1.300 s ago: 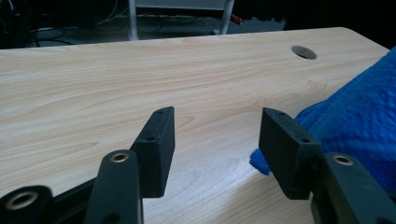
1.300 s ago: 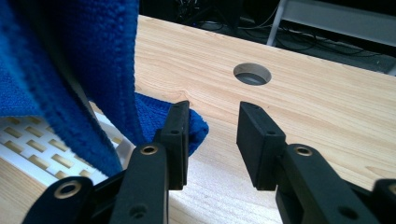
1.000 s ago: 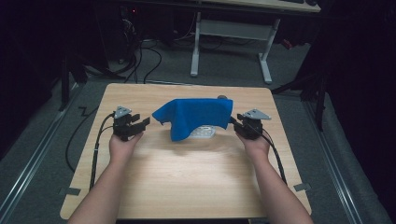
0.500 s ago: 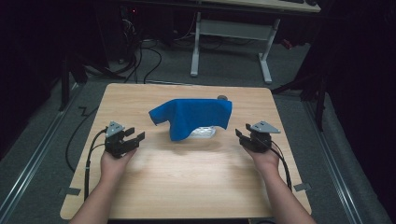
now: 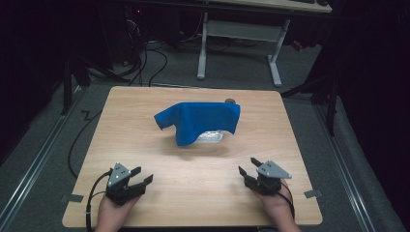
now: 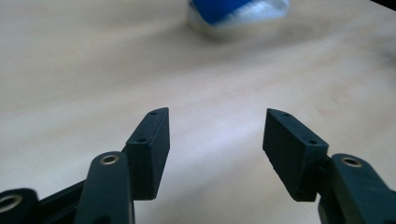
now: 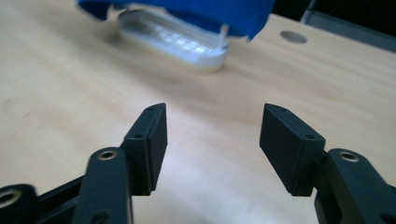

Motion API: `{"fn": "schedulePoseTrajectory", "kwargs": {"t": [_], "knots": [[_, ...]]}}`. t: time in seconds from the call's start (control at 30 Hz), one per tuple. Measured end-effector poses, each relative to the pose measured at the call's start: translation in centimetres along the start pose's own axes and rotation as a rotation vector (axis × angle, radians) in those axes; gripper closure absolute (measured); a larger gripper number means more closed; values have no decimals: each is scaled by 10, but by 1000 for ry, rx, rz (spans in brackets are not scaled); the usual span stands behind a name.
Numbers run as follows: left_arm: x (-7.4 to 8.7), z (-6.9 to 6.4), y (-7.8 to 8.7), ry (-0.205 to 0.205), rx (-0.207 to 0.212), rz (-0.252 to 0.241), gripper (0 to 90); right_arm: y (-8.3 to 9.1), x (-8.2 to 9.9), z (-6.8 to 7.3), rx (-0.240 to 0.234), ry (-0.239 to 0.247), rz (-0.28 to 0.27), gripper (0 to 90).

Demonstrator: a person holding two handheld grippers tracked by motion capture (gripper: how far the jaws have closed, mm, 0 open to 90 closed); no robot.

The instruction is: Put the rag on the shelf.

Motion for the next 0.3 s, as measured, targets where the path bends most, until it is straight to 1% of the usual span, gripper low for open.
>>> {"fn": "schedulePoseTrajectory", "kwargs": {"t": [0.03, 0.07, 0.1, 0.13, 0.17, 0.3], "knots": [[8, -4, 1, 52, 36, 15, 409, 5, 11, 11, -21, 3, 53, 447], [8, -4, 1, 52, 36, 15, 410, 5, 11, 11, -21, 3, 53, 447], [13, -6, -3, 36, 36, 41, 410, 7, 15, 19, -8, 43, 66, 459], [13, -6, -3, 36, 36, 41, 409, 7, 15, 19, -8, 43, 66, 459], [13, -4, -5, 19, 22, 44, 407, 5, 15, 22, -11, 55, 77, 456], [11, -1, -5, 26, 15, 33, 403, 0, 14, 23, -18, 48, 83, 448]]}}
Point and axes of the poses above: each handheld gripper's, and its own axes: y roughly backward along the jaws, x roughly out of its underside, z roughly to its left, the point moved 4 cm from there along -y, roughly forward along the jaws, and after that the axes turned 3 degrees about -y, right-handed, at the moved point
